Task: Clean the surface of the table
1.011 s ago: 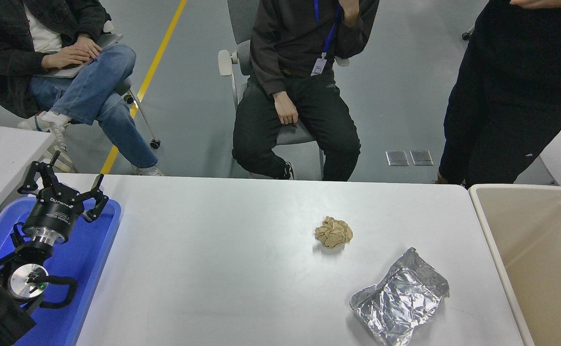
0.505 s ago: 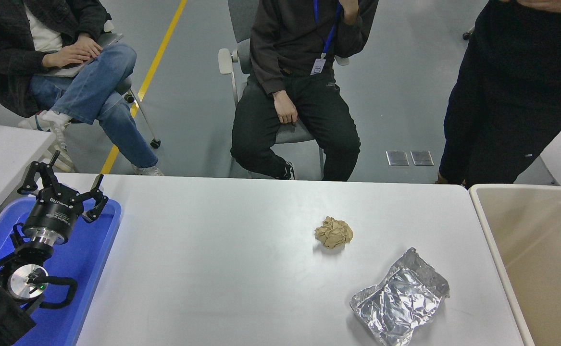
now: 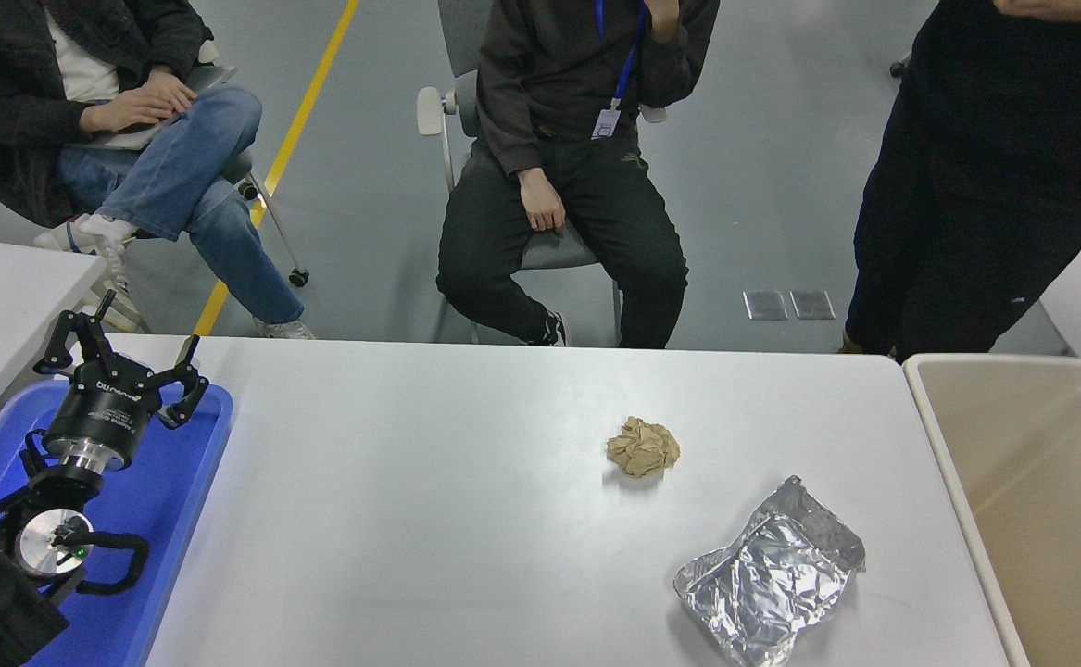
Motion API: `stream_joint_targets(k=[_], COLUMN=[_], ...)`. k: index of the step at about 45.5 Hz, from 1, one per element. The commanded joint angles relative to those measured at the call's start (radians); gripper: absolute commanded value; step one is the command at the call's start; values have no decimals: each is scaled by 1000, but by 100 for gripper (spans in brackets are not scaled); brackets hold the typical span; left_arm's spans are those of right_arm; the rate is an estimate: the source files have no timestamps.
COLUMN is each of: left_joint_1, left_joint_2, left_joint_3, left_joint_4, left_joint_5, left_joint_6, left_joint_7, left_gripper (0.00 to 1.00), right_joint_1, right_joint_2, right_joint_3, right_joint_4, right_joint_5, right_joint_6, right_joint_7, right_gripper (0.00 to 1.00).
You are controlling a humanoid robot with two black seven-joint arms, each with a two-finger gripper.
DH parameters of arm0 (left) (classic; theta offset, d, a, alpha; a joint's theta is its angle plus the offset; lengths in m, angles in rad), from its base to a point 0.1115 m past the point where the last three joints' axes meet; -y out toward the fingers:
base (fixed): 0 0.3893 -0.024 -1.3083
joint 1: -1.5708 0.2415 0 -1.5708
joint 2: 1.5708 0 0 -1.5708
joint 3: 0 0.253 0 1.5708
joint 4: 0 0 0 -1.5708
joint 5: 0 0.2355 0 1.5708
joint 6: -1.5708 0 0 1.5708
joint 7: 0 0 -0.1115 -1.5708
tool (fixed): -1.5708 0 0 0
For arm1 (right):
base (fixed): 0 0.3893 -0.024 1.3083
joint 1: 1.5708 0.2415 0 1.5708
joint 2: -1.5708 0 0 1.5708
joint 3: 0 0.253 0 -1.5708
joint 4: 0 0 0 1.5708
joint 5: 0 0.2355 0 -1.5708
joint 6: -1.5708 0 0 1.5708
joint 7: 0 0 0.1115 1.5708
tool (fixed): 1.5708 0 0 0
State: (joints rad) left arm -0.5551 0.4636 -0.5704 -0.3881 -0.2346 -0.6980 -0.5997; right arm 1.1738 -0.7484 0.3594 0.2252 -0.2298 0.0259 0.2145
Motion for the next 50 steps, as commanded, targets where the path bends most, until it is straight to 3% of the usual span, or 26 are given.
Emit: stream_joint_targets(k=[1,7,21,33,50], left_joint_1=[0,0,0,0,0], left_joint_2=[0,0,0,0,0], left_joint_3=[1,0,0,0,0], left_joint_4=[0,0,0,0,0], left_joint_5=[0,0,0,0,0], left_joint_6=[0,0,0,0,0], left_joint_7=[0,0,0,0,0], left_gripper=[100,100,100,100,100], right_joint_1=[69,52,-8,-181,-431], right_joint_2=[-61,-52,-20,70,224], right_joint_3=[252,306,308,406,533], right_joint_4=[276,374,491,574,649], right_joint_5=[10,16,158,158,158], right_joint_6=[-122,-178,-187,-172,-27], right_joint_7=[0,0,0,3,2], right_gripper=[99,99,99,100,100])
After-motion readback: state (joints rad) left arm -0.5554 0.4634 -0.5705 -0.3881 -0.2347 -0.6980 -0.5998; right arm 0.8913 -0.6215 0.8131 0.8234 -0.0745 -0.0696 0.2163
